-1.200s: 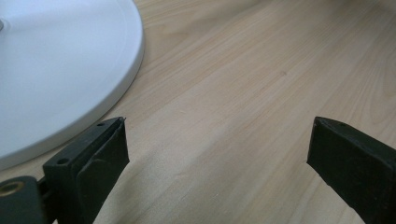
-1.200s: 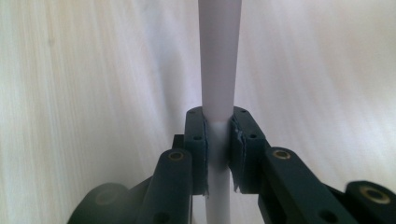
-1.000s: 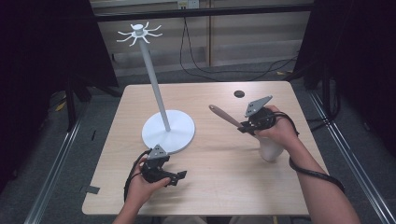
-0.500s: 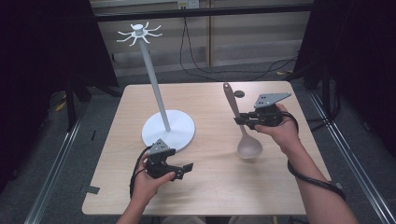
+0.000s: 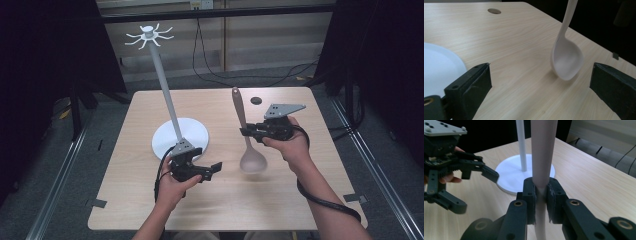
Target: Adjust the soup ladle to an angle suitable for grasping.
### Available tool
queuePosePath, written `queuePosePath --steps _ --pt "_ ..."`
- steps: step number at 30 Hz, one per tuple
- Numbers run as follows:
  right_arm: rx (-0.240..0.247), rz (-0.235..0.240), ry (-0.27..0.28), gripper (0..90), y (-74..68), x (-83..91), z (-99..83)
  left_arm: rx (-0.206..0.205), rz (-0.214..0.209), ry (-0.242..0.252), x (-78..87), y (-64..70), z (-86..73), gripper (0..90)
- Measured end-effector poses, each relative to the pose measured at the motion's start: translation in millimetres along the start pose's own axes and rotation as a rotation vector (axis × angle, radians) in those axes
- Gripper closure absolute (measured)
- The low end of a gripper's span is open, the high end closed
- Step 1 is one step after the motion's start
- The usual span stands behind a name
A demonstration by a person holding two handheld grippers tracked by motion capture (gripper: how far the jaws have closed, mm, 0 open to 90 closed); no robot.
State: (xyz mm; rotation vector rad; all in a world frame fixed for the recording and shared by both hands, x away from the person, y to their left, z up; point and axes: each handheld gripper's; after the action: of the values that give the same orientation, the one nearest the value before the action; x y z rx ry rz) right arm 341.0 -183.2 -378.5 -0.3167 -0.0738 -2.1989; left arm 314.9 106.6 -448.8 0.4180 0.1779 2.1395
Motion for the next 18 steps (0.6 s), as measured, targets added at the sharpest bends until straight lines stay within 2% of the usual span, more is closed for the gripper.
queuePosePath --steps 3,6,8,11,13,18 --pt "-0.006 0.008 0.016 79.2 -5.2 -4.3 2.1 0.038 -0.018 0.026 -6.9 3.4 4.2 0.1" --pt "-0.005 0.021 0.022 79.2 -9.7 -8.6 4.3 0.030 -0.022 0.046 -11.0 6.7 9.4 0.2" --pt "-0.002 0.031 0.028 79.1 -14.3 -12.4 6.3 0.007 -0.022 0.062 -12.4 9.1 13.4 5.2" --pt "0.001 0.039 0.031 79.1 -18.5 -15.1 8.3 -0.024 -0.010 0.087 -14.0 12.3 20.1 9.0" --pt "-0.002 0.049 0.035 79.1 -21.7 -17.2 9.7 -0.054 -0.016 0.100 -15.7 14.1 23.9 11.4" --pt "-0.002 0.076 0.047 79.1 -28.8 -22.5 13.8 -0.094 -0.020 0.103 -20.0 17.1 28.6 21.6"
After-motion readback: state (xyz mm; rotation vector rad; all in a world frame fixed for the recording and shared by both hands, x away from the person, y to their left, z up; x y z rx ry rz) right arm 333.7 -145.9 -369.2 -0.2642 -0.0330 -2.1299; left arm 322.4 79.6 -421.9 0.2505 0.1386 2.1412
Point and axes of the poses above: each handheld gripper's, and its own axes: x roughly backward along the jaws, z roughly out of its top, y roughly to its right, and after that the axes turned 11 degrees about y, right-handed
